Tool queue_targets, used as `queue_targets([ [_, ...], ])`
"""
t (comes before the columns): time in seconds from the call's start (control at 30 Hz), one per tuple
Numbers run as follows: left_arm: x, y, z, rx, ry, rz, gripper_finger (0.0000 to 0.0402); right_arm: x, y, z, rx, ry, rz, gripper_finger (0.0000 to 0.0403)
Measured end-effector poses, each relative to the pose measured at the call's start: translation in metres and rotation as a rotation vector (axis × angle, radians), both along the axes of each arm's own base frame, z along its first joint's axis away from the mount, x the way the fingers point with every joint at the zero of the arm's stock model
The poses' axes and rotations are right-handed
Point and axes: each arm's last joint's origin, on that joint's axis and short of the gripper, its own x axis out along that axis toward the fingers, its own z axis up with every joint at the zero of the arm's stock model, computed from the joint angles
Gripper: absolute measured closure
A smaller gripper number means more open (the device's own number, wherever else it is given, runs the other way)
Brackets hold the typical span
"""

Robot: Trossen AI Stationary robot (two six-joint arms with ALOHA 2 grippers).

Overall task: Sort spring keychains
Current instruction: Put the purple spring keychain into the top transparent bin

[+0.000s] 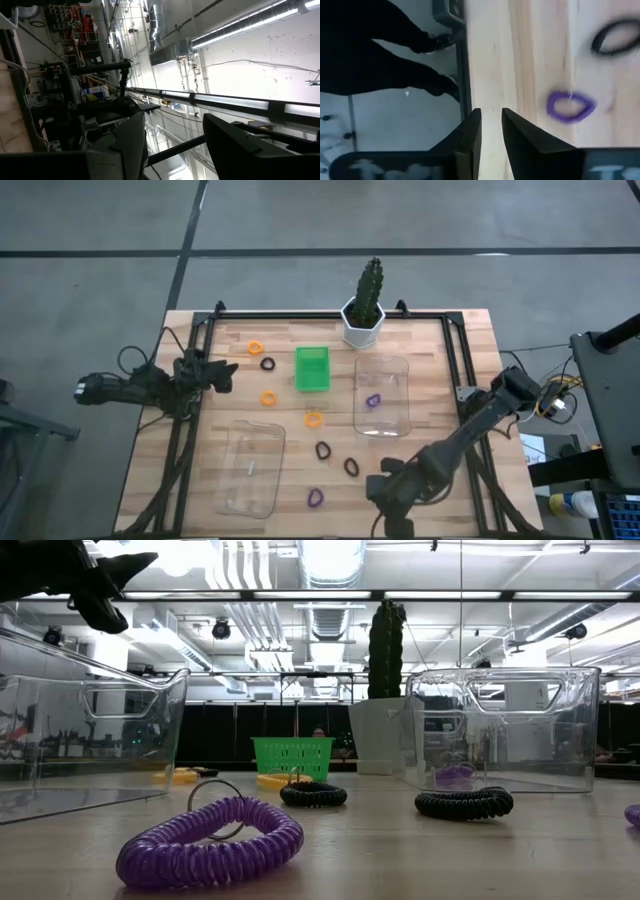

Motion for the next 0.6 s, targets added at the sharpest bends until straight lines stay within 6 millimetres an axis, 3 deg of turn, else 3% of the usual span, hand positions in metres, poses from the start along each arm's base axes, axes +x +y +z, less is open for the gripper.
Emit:
queue_targets([
  [0.3, 0.0, 0.0, 0.0, -0.062, -0.016, -0.036, 0.0207, 0.013, 0.012, -0.052, -0.064, 0.133, 0.014, 0.0337],
  [0.6, 0.0, -0.001, 0.0, -0.075, -0.022, -0.086, 0.0207, 0.017, 0.014, -0.071, -0.116, 0.147, 0.014, 0.0297],
])
